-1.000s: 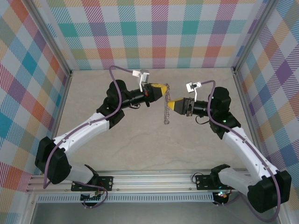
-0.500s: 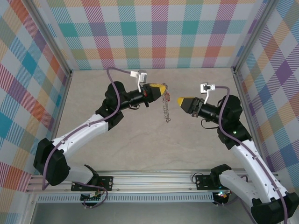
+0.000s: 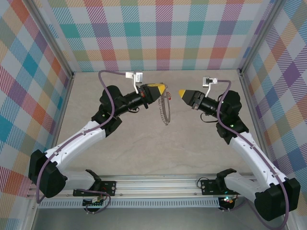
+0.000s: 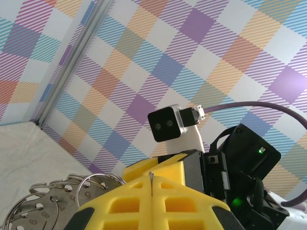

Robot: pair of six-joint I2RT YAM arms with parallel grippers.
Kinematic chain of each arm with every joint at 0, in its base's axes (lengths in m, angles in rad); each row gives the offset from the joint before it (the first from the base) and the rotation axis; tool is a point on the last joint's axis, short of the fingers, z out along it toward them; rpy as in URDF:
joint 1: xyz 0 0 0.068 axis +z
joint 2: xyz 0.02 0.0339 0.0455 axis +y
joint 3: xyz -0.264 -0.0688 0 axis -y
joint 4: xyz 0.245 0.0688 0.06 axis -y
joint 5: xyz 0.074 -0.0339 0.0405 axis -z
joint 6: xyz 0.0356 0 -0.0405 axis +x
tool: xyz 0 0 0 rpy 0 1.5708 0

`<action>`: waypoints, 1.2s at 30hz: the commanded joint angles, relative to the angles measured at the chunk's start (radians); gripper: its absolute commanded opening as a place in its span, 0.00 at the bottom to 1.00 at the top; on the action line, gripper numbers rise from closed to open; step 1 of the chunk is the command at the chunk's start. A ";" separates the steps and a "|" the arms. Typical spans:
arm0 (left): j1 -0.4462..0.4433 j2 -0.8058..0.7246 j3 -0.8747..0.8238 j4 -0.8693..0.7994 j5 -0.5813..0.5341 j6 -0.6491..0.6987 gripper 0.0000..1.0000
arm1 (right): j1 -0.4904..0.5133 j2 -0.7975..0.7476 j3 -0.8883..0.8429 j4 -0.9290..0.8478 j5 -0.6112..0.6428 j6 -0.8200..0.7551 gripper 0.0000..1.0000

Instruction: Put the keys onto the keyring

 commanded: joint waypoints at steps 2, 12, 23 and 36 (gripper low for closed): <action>0.002 -0.023 -0.001 0.021 -0.024 -0.032 0.00 | 0.002 0.056 0.058 0.163 -0.011 0.053 0.30; 0.004 -0.006 -0.033 0.080 -0.027 -0.076 0.00 | 0.057 0.095 0.078 0.209 0.003 0.039 0.30; 0.016 0.028 -0.032 0.118 -0.020 -0.108 0.00 | 0.124 0.119 0.071 0.225 0.021 0.017 0.37; 0.016 0.054 -0.029 0.148 -0.022 -0.131 0.00 | 0.124 0.149 0.075 0.212 0.006 0.008 0.30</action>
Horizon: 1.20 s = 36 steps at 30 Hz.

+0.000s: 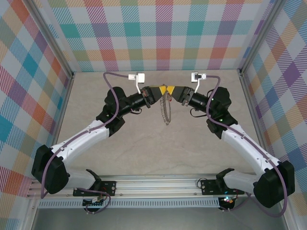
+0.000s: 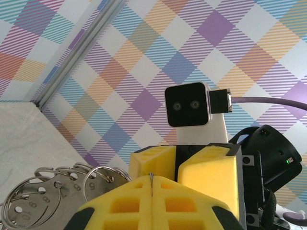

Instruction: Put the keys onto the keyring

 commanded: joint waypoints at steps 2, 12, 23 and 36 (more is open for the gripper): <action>0.008 0.003 0.010 0.088 -0.003 -0.018 0.00 | 0.005 0.014 0.021 0.034 -0.016 -0.021 0.30; 0.009 0.012 0.008 0.099 -0.006 -0.017 0.00 | 0.003 0.022 0.025 0.020 -0.024 -0.033 0.12; 0.023 -0.005 0.045 -0.025 -0.010 0.053 0.01 | -0.020 0.005 0.057 -0.093 -0.052 -0.120 0.00; 0.149 0.028 0.238 -0.416 0.181 0.281 0.54 | -0.138 0.157 0.306 -0.388 -0.377 -0.328 0.00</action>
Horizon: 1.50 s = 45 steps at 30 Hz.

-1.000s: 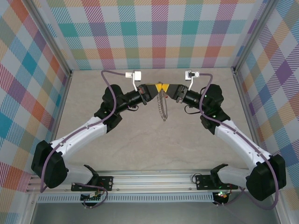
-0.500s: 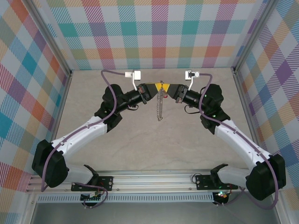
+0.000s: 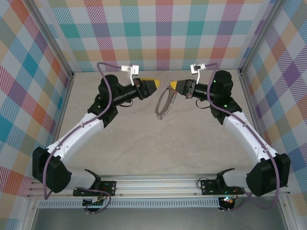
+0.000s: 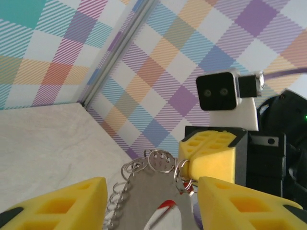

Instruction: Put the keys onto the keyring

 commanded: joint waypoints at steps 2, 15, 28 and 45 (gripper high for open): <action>0.019 0.039 0.126 -0.171 0.155 0.135 0.54 | -0.013 0.050 0.105 -0.117 -0.160 -0.129 0.00; 0.047 0.194 0.354 -0.427 0.333 0.315 0.43 | -0.066 0.183 0.258 -0.280 -0.348 -0.235 0.00; 0.046 0.229 0.377 -0.403 0.390 0.284 0.39 | -0.074 0.183 0.252 -0.267 -0.374 -0.223 0.00; 0.023 0.251 0.381 -0.371 0.401 0.260 0.30 | -0.074 0.178 0.234 -0.231 -0.379 -0.197 0.00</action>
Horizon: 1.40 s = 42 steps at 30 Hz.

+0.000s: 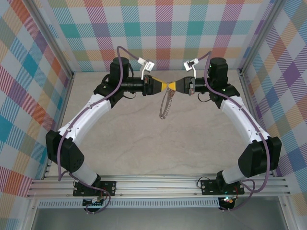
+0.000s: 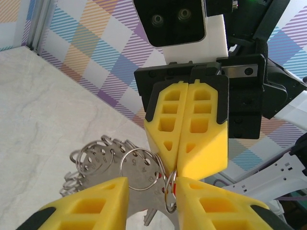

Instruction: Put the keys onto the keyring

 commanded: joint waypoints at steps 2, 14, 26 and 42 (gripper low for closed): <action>-0.013 0.006 0.034 0.033 0.029 -0.006 0.30 | -0.007 -0.009 0.011 0.051 -0.029 0.002 0.00; -0.035 0.015 0.038 0.041 0.038 -0.006 0.22 | -0.007 -0.006 0.002 0.063 -0.022 0.012 0.00; -0.042 -0.011 -0.002 0.112 -0.022 -0.047 0.00 | -0.033 -0.040 -0.038 0.083 0.018 0.039 0.20; -0.045 -0.046 -0.056 0.231 -0.019 -0.138 0.00 | -0.072 -0.169 -0.255 0.349 0.049 0.217 0.46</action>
